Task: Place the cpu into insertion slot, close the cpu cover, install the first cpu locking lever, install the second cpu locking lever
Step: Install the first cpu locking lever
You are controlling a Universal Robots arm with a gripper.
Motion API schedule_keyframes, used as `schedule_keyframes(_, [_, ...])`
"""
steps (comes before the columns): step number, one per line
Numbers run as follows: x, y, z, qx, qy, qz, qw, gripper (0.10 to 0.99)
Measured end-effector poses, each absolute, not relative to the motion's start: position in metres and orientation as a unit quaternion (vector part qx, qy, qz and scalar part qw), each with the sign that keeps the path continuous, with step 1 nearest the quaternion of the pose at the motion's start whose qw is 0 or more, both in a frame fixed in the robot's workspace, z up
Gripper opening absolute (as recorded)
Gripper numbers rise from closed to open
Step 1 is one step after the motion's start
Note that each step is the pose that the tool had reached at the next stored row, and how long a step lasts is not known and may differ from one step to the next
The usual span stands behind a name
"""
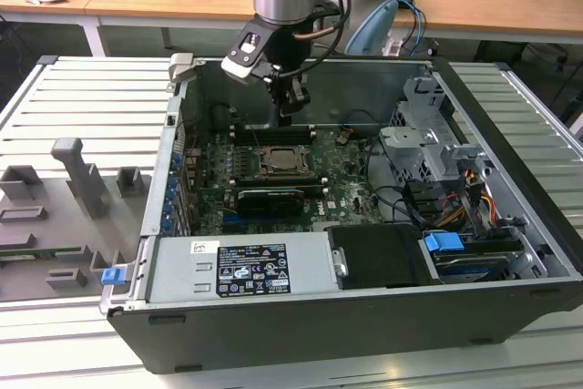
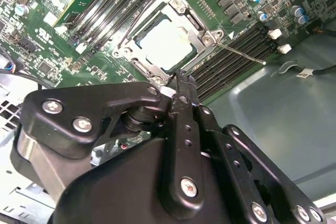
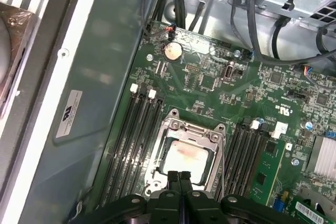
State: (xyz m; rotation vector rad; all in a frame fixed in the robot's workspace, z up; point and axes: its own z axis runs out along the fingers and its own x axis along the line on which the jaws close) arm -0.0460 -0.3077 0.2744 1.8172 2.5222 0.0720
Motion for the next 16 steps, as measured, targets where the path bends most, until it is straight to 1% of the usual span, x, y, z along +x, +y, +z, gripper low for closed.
schedule_keyframes(16, [-0.0460,-0.3089,0.2744,0.536,0.844,0.024,0.015,0.106])
